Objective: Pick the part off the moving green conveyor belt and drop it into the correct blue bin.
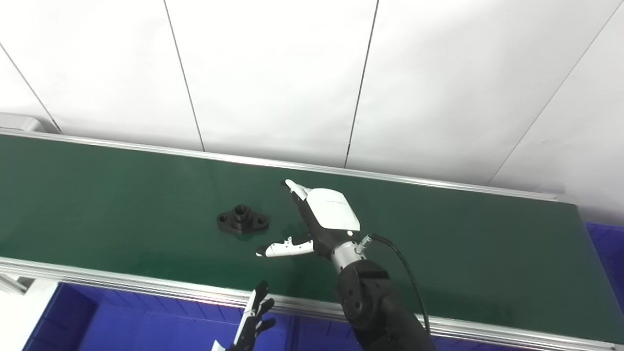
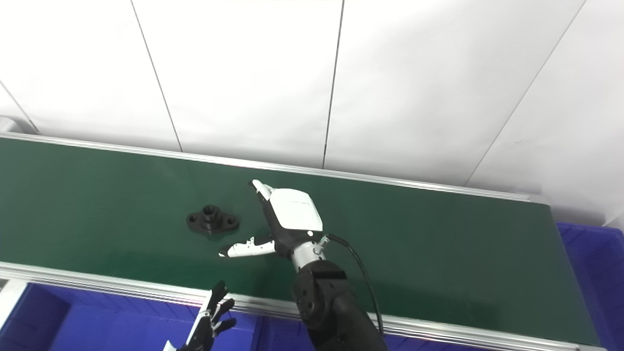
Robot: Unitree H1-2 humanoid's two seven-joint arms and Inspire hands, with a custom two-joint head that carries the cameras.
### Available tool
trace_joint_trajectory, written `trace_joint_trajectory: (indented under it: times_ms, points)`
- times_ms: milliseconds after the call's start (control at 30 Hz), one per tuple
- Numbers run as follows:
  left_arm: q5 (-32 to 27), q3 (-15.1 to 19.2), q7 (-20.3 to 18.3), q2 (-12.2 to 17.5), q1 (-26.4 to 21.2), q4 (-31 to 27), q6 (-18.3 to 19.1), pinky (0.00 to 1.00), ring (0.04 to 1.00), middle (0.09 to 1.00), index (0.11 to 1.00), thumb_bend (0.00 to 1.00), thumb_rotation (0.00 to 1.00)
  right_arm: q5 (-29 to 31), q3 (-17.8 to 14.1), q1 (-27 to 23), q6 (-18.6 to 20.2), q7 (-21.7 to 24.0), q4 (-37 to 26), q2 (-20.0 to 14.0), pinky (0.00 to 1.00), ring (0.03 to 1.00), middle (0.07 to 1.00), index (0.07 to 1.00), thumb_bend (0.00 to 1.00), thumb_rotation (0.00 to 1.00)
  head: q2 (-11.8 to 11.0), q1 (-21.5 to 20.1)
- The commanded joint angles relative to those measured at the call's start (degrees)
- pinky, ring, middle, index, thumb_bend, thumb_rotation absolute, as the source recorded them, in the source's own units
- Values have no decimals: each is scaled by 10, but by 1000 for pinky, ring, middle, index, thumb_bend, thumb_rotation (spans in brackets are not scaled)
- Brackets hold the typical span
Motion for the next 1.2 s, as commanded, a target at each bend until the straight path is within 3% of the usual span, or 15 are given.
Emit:
trace_joint_trajectory:
  times_ms: [0, 300, 533, 867, 1067, 1167]
  points:
    - [8, -42, 18, -40, 23, -2, -32, 819, 924, 983, 1000, 953, 941, -13, -5, -32, 12, -18, 1, 13, 952, 880, 902, 933, 946, 576, 0, 2]
    - [5, -69, 14, -47, 31, -17, -18, 843, 947, 999, 1000, 969, 941, -17, 4, -67, 18, -14, 54, 20, 876, 861, 896, 908, 960, 543, 16, 20]
    - [-11, -93, 12, -59, 36, -23, -11, 887, 968, 1000, 1000, 988, 869, -11, 14, -94, 16, -17, 106, 30, 725, 804, 878, 884, 998, 522, 29, 40]
    - [-2, -113, 19, -67, 53, -36, -7, 861, 947, 990, 1000, 979, 850, 2, 39, -78, 2, -16, 119, 40, 630, 757, 860, 868, 997, 507, 40, 50]
    - [3, -123, 23, -68, 56, -40, -5, 845, 939, 987, 1000, 954, 840, 21, 56, -67, -11, -3, 120, 38, 466, 609, 819, 861, 962, 485, 45, 56]
    - [6, -125, 24, -68, 57, -40, -4, 845, 938, 992, 1000, 958, 839, 21, 64, -63, -14, -9, 125, 40, 367, 509, 732, 811, 936, 436, 48, 59]
